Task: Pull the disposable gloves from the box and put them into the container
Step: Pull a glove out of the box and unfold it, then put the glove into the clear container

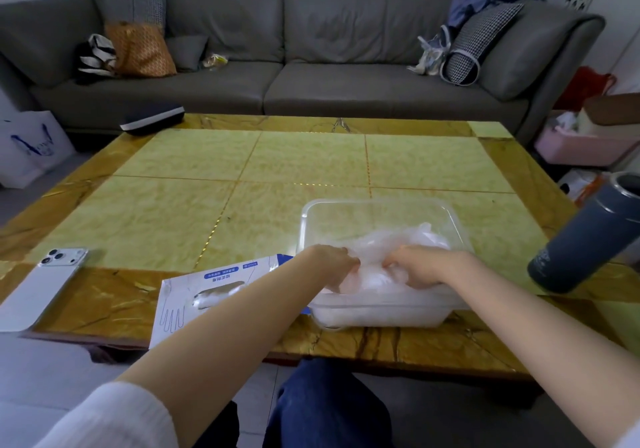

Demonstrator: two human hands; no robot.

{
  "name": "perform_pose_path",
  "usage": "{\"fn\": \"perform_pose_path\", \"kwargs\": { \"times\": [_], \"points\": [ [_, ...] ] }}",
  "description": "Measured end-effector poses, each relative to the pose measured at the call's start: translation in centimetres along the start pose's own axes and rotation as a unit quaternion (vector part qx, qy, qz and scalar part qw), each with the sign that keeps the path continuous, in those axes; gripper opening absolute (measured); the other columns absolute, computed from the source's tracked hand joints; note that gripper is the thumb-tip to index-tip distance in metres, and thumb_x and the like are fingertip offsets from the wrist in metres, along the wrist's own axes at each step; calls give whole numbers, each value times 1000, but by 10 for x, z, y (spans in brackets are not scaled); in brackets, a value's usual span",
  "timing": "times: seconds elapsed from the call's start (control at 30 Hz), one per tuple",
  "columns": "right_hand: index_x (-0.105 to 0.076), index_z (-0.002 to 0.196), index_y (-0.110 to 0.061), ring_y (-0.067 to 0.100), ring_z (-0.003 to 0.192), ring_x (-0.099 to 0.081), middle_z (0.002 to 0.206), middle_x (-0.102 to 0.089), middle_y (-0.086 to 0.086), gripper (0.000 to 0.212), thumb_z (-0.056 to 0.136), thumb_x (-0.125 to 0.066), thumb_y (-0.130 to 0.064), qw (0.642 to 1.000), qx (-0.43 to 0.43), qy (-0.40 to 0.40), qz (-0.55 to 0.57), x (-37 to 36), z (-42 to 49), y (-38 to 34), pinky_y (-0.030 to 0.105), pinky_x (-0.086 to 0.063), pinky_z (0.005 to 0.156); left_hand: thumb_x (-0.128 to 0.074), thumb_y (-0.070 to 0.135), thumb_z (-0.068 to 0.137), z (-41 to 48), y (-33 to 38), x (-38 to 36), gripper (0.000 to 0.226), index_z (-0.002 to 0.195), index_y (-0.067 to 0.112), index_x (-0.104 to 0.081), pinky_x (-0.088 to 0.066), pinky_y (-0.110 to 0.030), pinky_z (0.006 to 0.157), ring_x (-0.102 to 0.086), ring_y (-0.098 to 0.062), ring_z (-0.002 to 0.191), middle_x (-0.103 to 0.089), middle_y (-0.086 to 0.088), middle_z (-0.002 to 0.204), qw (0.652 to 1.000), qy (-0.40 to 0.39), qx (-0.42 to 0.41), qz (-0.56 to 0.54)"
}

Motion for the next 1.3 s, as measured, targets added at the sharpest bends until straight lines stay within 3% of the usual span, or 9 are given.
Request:
{"fn": "perform_pose_path", "kwargs": {
  "times": [0.13, 0.23, 0.33, 0.43, 0.53, 0.6, 0.8, 1.03, 1.3],
  "points": [
    [-44, 136, -23, 20, 126, -46, 140, -47, 0, 43, 95, -53, -27, 993, -17, 114, 5, 36, -21, -15, 34, -41, 99, -46, 26, 98, -38, -1, 48, 37, 135, 20, -44, -39, -31, 91, -55, -21, 113, -55, -1, 129, 980, 194, -41, 31],
    [-50, 130, -22, 20, 121, -50, 133, -54, -2, 33, 97, -49, -25, 969, 24, 246, 25, 66, -40, -56, 34, -43, 94, -42, 22, 99, -80, -24, 62, 34, 133, 22, -45, -33, -31, 102, -50, -16, 118, -53, 4, 131, 944, 328, -25, 20],
    [-49, 130, -20, 15, 121, -47, 132, -52, -4, 33, 97, -47, -17, 929, 106, 349, 63, 80, -54, -109, 27, -41, 89, -44, 15, 97, -113, -65, 37, 34, 130, 22, -49, -33, -31, 101, -50, -17, 117, -52, 3, 131, 923, 381, 34, -45],
    [-49, 131, -15, 15, 121, -45, 130, -50, -1, 36, 96, -45, -7, 904, 184, 380, 73, 77, -53, -162, 24, -39, 91, -43, 16, 96, -132, -109, -13, 35, 131, 22, -47, -31, -30, 102, -47, -17, 120, -47, 3, 134, 923, 342, 135, -111],
    [-48, 132, -9, 19, 119, -45, 130, -47, 5, 40, 93, -46, 0, 893, 255, 366, 59, 59, -42, -214, 26, -41, 94, -38, 33, 99, -140, -134, -80, 44, 141, 22, -31, -31, -39, 105, -36, -25, 130, -34, -3, 144, 952, 179, 223, -115],
    [-46, 132, -6, 22, 118, -45, 130, -45, 8, 40, 93, -46, 0, 896, 284, 338, 50, 43, -29, -239, 31, -43, 94, -35, 39, 100, -144, -139, -111, 51, 146, 23, -21, -32, -46, 105, -30, -30, 134, -26, -5, 147, 954, 106, 238, -149],
    [-31, 140, -9, 26, 124, -38, 139, -37, 10, 51, 93, -51, -8, 952, 202, 230, 12, -2, 28, -249, 36, -40, 99, -50, 46, 91, -151, -144, -125, 62, 144, 23, -27, -30, -43, 109, -29, -24, 135, -26, -2, 150, 941, 140, 198, -237],
    [-59, 112, -8, 22, 110, -47, 115, -55, 7, 20, 96, -48, -13, 941, 187, 281, 3, 14, 37, -262, 31, -42, 84, -56, 46, 88, -155, -148, -125, 64, 141, 22, -31, -28, -41, 108, -31, -22, 134, -29, 0, 148, 932, 173, 199, -249],
    [-61, 97, -7, 21, 88, -56, 100, -59, 5, 24, 100, -41, -20, 938, 148, 281, 137, 20, 41, -244, 31, -45, 76, -59, 46, 86, -155, -149, -125, 67, 142, 22, -31, -28, -40, 108, -34, -21, 132, -32, 1, 147, 925, 183, 200, -267]
  ]
}}
Point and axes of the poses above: each hand's wrist, its own z-axis towards the middle knuckle, its own x-axis out of the back of the hand, y = z × x, the point moved 9 cm from there along z, towards the middle knuckle
